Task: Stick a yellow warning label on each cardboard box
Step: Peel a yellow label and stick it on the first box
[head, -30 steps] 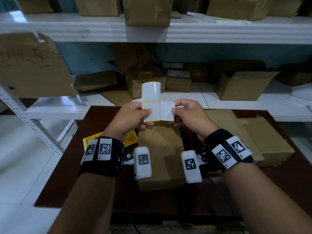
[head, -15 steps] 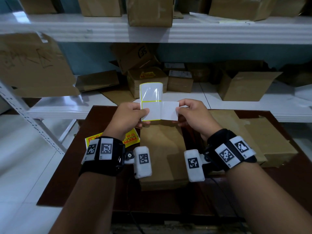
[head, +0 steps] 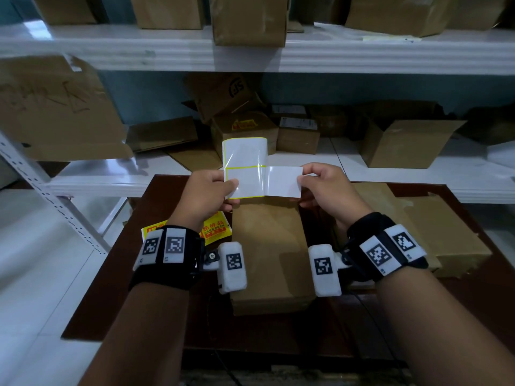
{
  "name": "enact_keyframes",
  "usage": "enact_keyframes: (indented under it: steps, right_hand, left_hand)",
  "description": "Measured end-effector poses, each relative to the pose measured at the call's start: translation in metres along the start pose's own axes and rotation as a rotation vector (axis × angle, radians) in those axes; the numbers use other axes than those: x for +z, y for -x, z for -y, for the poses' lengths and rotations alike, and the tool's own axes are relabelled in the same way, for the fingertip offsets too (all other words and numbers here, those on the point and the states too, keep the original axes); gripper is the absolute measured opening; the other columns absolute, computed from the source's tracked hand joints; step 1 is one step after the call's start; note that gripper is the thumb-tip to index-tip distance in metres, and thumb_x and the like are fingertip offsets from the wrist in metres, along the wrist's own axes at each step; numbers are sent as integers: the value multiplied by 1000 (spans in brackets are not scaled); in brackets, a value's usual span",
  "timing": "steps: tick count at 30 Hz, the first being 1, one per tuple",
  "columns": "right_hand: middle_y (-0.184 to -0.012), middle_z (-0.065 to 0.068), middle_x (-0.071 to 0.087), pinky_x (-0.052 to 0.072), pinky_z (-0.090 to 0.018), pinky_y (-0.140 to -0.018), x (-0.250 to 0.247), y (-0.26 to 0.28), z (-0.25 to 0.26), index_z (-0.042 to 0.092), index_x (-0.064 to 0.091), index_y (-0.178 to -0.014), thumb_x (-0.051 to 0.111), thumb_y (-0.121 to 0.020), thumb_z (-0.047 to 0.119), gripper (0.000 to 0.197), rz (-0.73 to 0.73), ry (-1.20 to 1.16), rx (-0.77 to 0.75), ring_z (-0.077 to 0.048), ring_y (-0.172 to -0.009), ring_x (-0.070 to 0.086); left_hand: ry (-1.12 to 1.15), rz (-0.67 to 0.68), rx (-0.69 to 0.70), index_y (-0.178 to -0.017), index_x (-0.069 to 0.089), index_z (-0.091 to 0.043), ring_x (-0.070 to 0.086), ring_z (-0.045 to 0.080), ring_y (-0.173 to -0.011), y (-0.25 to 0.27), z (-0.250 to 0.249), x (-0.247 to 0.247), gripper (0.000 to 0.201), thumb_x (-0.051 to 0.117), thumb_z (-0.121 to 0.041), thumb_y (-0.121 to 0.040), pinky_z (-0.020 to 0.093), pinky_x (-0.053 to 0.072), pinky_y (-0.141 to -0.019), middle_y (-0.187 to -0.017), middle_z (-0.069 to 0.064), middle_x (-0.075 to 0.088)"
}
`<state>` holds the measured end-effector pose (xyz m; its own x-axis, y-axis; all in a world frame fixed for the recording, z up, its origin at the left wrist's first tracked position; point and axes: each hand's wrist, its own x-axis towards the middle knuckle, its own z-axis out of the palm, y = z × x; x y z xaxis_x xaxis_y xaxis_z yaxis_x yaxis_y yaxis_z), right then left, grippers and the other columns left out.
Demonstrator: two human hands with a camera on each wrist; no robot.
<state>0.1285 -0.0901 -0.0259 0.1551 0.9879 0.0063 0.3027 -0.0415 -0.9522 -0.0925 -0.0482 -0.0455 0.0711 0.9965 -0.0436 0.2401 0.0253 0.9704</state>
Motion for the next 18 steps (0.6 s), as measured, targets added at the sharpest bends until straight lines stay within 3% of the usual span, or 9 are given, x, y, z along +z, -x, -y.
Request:
enact_keyframes:
  steps: [6, 12, 16, 18]
  right_hand:
    - [-78, -1, 68, 58, -27, -62, -4, 1, 1, 16, 65, -80, 54, -97, 8, 22, -9, 7, 2, -12, -68, 65]
    - [-81, 0, 69, 58, -24, -60, -7, 1, -1, 15, 65, -83, 53, -98, 8, 21, -15, 3, 1, -3, -57, 67]
    - [-85, 0, 70, 58, -26, -62, -9, 0, -2, 15, 65, -86, 54, -98, 9, 18, -20, -7, 9, -6, -63, 68]
    - [-87, -3, 71, 58, -27, -63, -10, -1, -3, 13, 66, -89, 54, -98, 9, 16, -25, -14, 16, -8, -64, 70]
  left_hand:
    - [-1, -37, 12, -107, 70, -10, 71, 8, -62, -1, 2, -1, 15, 57, -13, -98, 24, 54, -57, -98, 7, 73]
    - [-21, -72, 35, -104, 70, -15, 71, 14, -69, -4, 5, -3, 15, 57, -14, -98, 26, 54, -58, -100, 6, 74]
    - [-19, -78, 40, -96, 69, -23, 72, 14, -71, -5, 8, -5, 15, 57, -14, -98, 26, 54, -59, -96, 2, 74]
    - [-18, -89, 36, -101, 69, -21, 71, 15, -71, -7, 9, -6, 14, 57, -14, -98, 25, 54, -58, -95, 1, 74]
